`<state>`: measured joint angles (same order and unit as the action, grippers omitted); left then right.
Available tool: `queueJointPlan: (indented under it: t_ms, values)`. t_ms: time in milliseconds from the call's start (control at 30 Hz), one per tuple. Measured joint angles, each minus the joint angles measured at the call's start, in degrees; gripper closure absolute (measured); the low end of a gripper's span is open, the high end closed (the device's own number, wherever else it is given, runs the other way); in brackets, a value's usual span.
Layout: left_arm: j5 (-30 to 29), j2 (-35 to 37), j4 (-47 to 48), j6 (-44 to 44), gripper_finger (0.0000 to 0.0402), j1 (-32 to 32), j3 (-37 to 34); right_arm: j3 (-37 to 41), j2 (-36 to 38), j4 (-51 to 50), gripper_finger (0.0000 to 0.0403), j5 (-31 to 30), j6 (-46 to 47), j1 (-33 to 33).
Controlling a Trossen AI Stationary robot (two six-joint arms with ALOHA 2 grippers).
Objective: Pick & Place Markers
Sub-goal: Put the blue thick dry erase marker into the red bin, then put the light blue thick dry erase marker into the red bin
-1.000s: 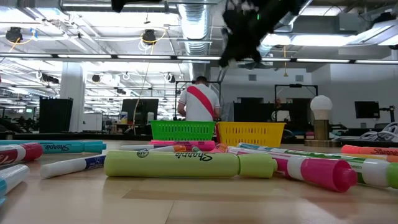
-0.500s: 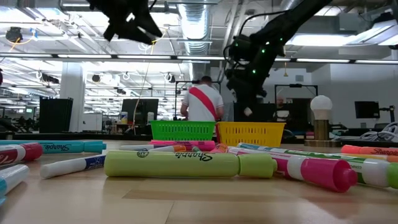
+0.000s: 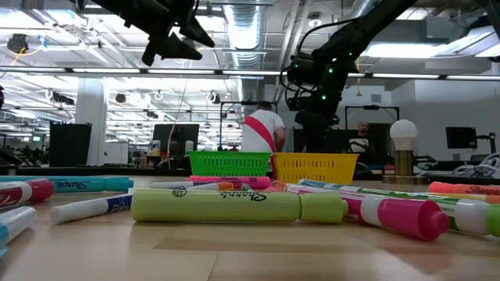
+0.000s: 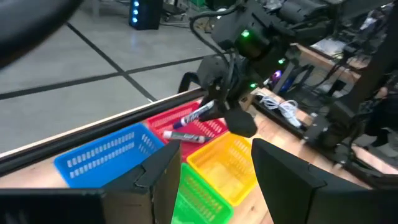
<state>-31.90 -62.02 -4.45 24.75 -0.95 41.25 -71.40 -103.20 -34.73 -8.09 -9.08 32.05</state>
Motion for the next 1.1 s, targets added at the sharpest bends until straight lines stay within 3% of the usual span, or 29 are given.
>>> queueJointPlan:
  t_ms: [467, 567, 767, 1100]
  values:
    - [1.4, 0.0, -1.4, 0.0, 0.0207, -0.3, 0.0, 0.0, 0.7, -4.9, 0.0238, 0.4, 2.8, -0.2]
    - [1.7, 0.0, -1.6, 0.0, 0.0207, -0.3, 0.0, 0.0, 2.7, -5.6, 0.0237, 0.5, 3.5, -0.6]
    - [8.7, 0.0, -1.6, 0.6, 0.0207, 0.1, 0.0, 0.0, 9.6, -3.0, 0.0245, 0.5, 5.5, -1.8]
    - [11.5, 0.0, -1.1, 3.0, 0.0207, 4.7, 0.0, 0.8, 20.9, -3.1, 0.0256, 1.3, 10.6, -3.6]
